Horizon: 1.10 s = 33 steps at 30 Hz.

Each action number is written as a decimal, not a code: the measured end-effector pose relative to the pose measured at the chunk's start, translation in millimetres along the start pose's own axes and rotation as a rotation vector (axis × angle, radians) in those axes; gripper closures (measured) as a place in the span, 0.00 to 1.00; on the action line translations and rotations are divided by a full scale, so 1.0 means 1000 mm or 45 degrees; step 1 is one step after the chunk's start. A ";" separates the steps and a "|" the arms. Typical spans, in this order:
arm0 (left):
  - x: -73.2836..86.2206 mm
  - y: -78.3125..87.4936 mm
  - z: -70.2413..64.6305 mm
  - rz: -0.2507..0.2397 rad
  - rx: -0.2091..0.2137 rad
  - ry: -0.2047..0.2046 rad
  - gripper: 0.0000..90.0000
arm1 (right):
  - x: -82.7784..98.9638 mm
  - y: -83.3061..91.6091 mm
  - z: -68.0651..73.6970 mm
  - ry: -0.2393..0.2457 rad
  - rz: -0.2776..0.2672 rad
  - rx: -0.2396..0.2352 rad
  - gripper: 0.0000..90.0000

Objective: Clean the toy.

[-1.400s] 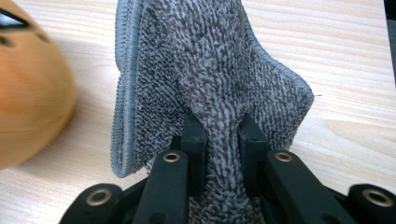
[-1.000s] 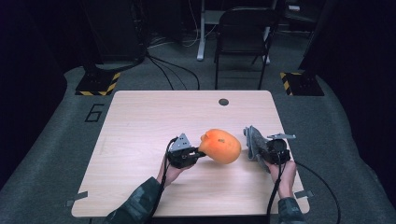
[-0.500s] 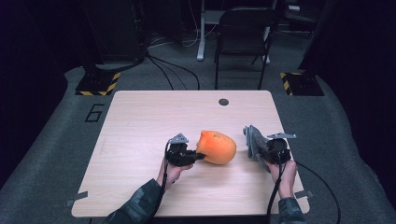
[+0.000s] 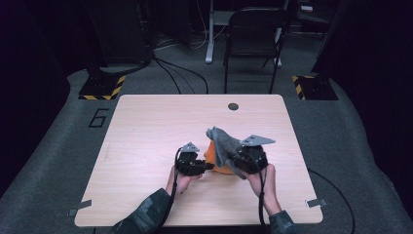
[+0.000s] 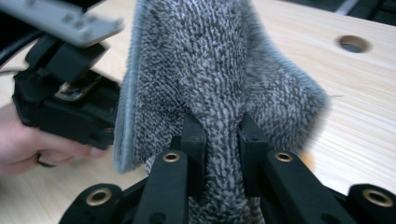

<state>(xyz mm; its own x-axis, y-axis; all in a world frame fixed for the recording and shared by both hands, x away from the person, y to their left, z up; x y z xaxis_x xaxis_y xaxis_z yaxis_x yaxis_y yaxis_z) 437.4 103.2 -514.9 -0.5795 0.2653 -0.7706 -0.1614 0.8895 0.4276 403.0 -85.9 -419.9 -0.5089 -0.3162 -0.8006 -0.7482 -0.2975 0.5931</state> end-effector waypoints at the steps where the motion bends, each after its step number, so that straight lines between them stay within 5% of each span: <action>1: 0.000 0.000 -0.001 0.004 0.000 0.000 0.86 | 0.000 -0.004 0.007 0.051 0.010 0.017 0.85; 4: 0.002 -0.002 0.001 0.003 0.001 0.004 0.86 | 0.005 -0.016 0.015 0.131 0.026 0.098 0.85; 9: 0.003 -0.004 0.001 0.028 -0.006 -0.028 0.85 | 0.011 -0.022 0.007 0.164 0.041 0.164 0.85; 15: 0.003 -0.005 0.001 0.017 0.004 -0.017 0.85 | 0.016 -0.021 -0.002 0.140 0.070 0.187 0.85; 22: 0.003 -0.005 0.002 0.020 0.014 -0.013 0.84 | 0.029 -0.027 -0.032 0.047 0.127 0.241 0.85; 27: 0.004 -0.006 0.003 0.019 0.014 -0.009 0.84 | 0.049 -0.041 -0.057 -0.032 0.242 0.288 0.84; 33: 0.003 -0.005 0.002 0.022 0.010 -0.007 0.84 | 0.074 -0.068 -0.068 -0.022 0.384 0.298 0.84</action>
Point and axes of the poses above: each handheld gripper's, and its own axes: y roughly backward along the jaws, x roughly out of its underside, z roughly to its left, the point moved 3 cm from there along -y, roughly forward along the jaws, and after that the axes turned 15 degrees about x, right-handed, at the moved point
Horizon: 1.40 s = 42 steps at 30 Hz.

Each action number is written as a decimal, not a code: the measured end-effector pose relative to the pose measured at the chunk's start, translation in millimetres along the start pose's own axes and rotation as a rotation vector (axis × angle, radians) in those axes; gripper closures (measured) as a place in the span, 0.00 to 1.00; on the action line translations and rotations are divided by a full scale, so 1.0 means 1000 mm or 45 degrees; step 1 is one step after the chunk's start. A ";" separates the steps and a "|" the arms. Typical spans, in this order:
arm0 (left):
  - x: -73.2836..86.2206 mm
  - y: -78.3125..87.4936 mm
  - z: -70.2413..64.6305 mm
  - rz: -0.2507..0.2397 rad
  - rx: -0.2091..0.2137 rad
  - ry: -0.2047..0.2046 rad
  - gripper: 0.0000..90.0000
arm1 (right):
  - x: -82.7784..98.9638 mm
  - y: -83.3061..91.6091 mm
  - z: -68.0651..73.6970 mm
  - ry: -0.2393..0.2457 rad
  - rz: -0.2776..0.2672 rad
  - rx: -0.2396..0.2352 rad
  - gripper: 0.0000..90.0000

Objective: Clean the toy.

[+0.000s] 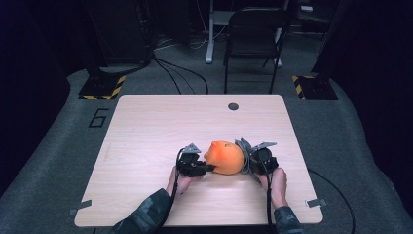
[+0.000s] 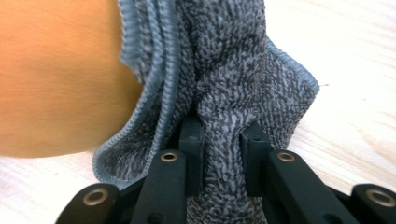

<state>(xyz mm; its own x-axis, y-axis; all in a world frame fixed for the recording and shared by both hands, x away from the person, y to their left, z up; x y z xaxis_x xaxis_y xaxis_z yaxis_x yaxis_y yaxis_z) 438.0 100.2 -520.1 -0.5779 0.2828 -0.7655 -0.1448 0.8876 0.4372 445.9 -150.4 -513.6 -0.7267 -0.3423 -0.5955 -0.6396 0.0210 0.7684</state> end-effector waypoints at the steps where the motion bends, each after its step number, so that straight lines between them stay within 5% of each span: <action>1: 0.000 0.000 0.000 -0.002 0.000 0.002 0.84 | -0.001 0.000 -0.001 -0.012 0.000 -0.003 0.84; 5: 0.000 0.001 0.001 -0.008 0.008 0.005 0.84 | -0.007 0.014 -0.011 -0.052 -0.056 0.004 0.84; 10: 0.000 0.000 -0.001 -0.004 0.002 -0.002 0.84 | -0.025 0.060 -0.016 -0.110 -0.243 -0.053 0.84; 13: 0.000 0.000 -0.001 0.005 -0.003 -0.016 0.84 | -0.037 0.087 -0.002 -0.090 -0.358 -0.130 0.84; 17: 0.000 0.000 0.000 0.013 -0.004 -0.031 0.84 | -0.047 0.106 0.034 -0.007 -0.429 -0.220 0.84; 20: 0.000 0.000 0.000 0.006 -0.005 -0.024 0.84 | -0.047 0.098 0.061 0.094 -0.401 -0.217 0.84; 23: 0.001 -0.001 0.001 0.004 -0.007 -0.023 0.84 | -0.044 0.083 0.068 0.118 -0.379 -0.188 0.84; 29: 0.000 -0.001 0.000 0.009 -0.002 -0.035 0.83 | -0.041 0.081 0.055 0.114 -0.366 -0.152 0.83; 42: 0.000 -0.003 -0.002 0.004 -0.001 -0.034 0.83 | -0.028 0.055 0.014 -0.020 -0.251 -0.082 0.82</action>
Point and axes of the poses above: each handheld gripper's, and its own axes: y roughly backward along the jaws, x roughly out of its underside, z roughly to its left, the point moved 3 cm from there along -y, roughly forward along the jaws, and after that the axes turned 15 degrees about x, right-handed, at the moved point
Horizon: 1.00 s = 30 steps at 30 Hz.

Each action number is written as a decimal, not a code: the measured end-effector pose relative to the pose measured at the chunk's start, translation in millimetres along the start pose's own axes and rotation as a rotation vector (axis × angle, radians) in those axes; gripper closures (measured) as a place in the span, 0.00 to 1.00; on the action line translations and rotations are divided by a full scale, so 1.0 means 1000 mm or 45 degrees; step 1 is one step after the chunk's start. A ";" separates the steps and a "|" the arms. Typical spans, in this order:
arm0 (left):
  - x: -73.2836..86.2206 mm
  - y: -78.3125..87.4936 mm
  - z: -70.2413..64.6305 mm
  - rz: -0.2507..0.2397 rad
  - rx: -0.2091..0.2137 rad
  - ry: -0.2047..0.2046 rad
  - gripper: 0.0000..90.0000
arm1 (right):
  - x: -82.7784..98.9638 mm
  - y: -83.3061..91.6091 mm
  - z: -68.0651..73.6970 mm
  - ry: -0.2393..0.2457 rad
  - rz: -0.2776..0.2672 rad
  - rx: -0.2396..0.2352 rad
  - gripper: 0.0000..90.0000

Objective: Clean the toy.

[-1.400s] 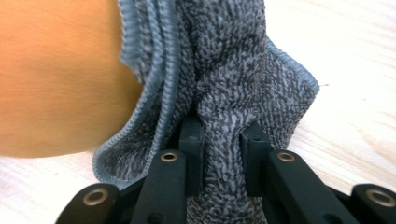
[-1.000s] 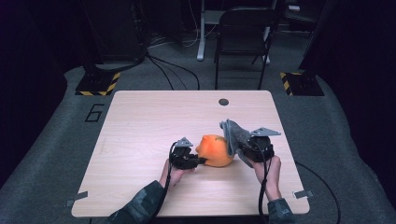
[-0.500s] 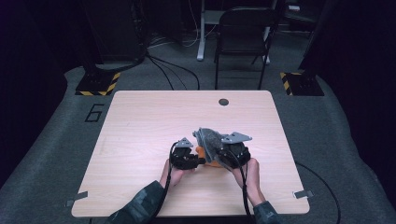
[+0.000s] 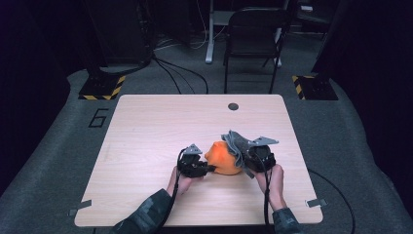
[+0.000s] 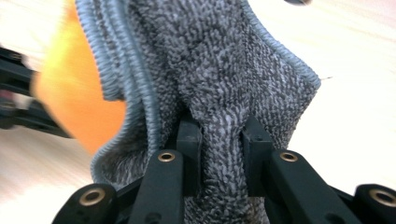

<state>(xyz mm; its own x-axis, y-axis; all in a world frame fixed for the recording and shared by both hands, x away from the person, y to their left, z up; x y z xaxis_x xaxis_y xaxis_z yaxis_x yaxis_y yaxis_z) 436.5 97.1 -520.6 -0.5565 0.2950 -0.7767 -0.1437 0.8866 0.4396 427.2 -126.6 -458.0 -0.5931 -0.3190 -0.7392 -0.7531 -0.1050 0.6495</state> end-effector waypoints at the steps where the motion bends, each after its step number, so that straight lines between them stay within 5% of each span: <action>1: 0.000 0.000 0.000 0.006 0.004 -0.003 0.83 | 0.002 -0.002 -0.003 -0.017 0.020 0.007 0.82; 16: 0.000 0.001 0.002 -0.013 0.014 0.022 0.83 | 0.044 -0.051 -0.037 -0.095 0.322 0.072 0.82; 19: 0.000 0.001 0.002 -0.016 0.012 0.026 0.83 | 0.031 -0.033 -0.045 -0.103 0.216 0.076 0.83; 23: 0.000 0.000 0.001 -0.016 0.003 0.020 0.83 | -0.003 0.015 -0.037 -0.123 -0.012 -0.003 0.83; 26: 0.001 0.000 0.000 -0.013 0.003 0.012 0.83 | -0.026 0.045 -0.013 -0.097 -0.165 -0.075 0.83; 30: 0.001 0.000 0.001 -0.012 -0.005 0.001 0.83 | -0.034 0.048 0.028 0.021 -0.189 -0.144 0.83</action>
Point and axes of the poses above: each handheld gripper's, and its own axes: y roughly backward along the jaws, x roughly out of its underside, z roughly to its left, the point moved 3 cm from there along -y, roughly forward along the jaws, and after that the axes turned 15 degrees about x, right-handed, at the moved point
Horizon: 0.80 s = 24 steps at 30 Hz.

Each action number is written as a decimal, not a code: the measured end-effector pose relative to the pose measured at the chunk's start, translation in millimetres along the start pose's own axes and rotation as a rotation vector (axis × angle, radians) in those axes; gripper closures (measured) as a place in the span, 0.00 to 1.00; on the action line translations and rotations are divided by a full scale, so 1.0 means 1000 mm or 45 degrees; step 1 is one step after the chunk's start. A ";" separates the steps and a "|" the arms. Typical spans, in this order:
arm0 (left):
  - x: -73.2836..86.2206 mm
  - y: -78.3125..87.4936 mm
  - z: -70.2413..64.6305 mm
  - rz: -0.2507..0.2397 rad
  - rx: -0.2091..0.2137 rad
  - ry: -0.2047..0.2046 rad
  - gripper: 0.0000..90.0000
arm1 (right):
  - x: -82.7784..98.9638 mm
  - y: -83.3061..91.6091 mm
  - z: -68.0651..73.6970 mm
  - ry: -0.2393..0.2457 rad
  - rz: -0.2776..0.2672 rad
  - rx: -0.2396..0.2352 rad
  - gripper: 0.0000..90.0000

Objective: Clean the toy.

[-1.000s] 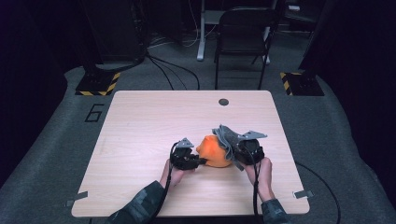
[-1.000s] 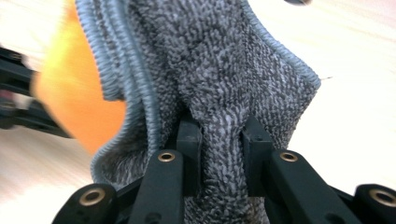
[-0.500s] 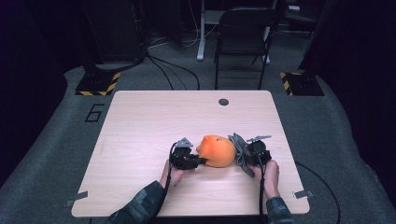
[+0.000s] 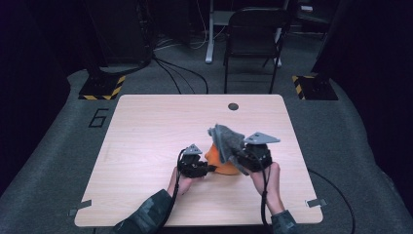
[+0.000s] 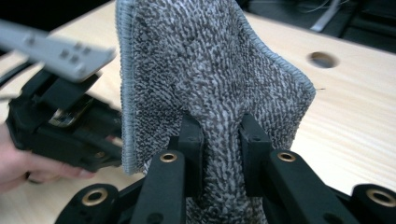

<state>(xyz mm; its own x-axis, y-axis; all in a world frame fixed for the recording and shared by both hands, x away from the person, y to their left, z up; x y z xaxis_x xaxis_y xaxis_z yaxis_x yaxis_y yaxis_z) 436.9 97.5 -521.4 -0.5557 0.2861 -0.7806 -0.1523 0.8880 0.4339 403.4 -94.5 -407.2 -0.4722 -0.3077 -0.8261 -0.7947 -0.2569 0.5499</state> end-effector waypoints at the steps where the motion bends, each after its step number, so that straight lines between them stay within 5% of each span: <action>1: 0.000 0.000 0.000 0.000 0.000 0.000 0.83 | 0.002 -0.006 0.007 0.014 0.020 -0.004 0.83; 6: 0.001 0.000 0.002 -0.001 0.011 0.019 0.83 | 0.015 -0.026 0.008 0.028 0.076 -0.008 0.83; 19: 0.001 -0.001 0.000 0.001 0.009 0.017 0.83 | 0.048 -0.044 -0.049 -0.094 0.220 0.089 0.82; 24: 0.001 -0.001 0.001 -0.007 0.007 0.020 0.83 | 0.070 -0.060 -0.064 -0.114 0.358 0.154 0.82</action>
<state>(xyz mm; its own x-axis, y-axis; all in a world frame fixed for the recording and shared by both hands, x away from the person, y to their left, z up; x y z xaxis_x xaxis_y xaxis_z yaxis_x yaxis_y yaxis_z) 436.8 97.0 -523.2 -0.5674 0.2761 -0.7758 -0.1509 0.8913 0.4275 441.7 -159.2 -490.4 -0.7071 -0.2676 -0.6545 -0.6656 -0.0605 0.7438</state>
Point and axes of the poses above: each handheld gripper's, and its own axes: y roughly backward along the jaws, x roughly out of its underside, z roughly to its left, the point moved 3 cm from there along -y, roughly forward along the jaws, and after that the axes turned 15 degrees about x, right-handed, at the moved point
